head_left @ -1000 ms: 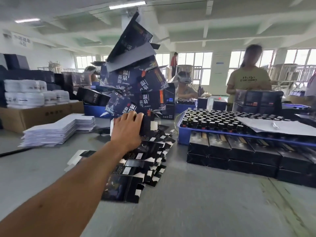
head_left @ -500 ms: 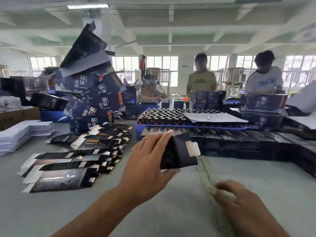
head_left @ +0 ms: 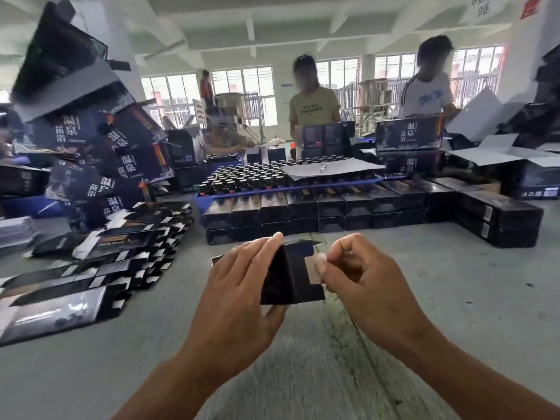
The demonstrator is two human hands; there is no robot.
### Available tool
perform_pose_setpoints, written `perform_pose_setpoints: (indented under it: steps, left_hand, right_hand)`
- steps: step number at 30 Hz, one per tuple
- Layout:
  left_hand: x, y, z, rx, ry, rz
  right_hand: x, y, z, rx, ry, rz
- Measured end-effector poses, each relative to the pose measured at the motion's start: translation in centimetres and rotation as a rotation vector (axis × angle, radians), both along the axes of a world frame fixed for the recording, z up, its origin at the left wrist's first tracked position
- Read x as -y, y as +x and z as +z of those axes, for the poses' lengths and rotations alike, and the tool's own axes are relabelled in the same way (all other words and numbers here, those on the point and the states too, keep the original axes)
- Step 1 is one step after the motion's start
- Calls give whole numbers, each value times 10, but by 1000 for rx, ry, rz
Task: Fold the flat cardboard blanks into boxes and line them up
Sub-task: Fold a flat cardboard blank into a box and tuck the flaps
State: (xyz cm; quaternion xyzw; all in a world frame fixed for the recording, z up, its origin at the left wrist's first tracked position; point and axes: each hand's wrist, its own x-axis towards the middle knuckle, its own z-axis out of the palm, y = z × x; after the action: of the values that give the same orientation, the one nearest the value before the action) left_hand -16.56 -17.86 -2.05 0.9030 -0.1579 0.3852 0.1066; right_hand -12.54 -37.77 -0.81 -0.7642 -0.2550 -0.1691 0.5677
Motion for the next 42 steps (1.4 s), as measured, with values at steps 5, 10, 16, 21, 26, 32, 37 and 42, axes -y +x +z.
perform_pose_setpoints:
  steps: [5, 10, 16, 21, 26, 32, 37, 42]
  left_hand:
    - [-9, -8, -3, -16, 123, -41]
    - [-12, -8, 0, -6, 157, -13]
    - [-12, -10, -2, -41, 111, -29]
    - [-13, -10, -1, -58, 1, -78]
    - [-16, -11, 1, -77, -35, -116]
    - [-17, -12, 2, -89, -42, -143]
    - [-17, -12, 0, -93, -52, -107]
    - [-17, -12, 2, -73, -24, -82]
  right_hand:
    - [-2, 1, -4, 24, -90, 8]
    - [-3, -2, -3, 45, -101, 62]
    - [-3, -4, -6, 86, -146, 65]
    - [-4, -5, -8, 177, -220, 38]
    - [-5, -6, -9, 227, -268, -4]
    - [-6, -9, -8, 218, -291, -6]
    - [-8, -8, -11, 176, -328, 38]
    - [-7, -6, -13, 98, -279, 95]
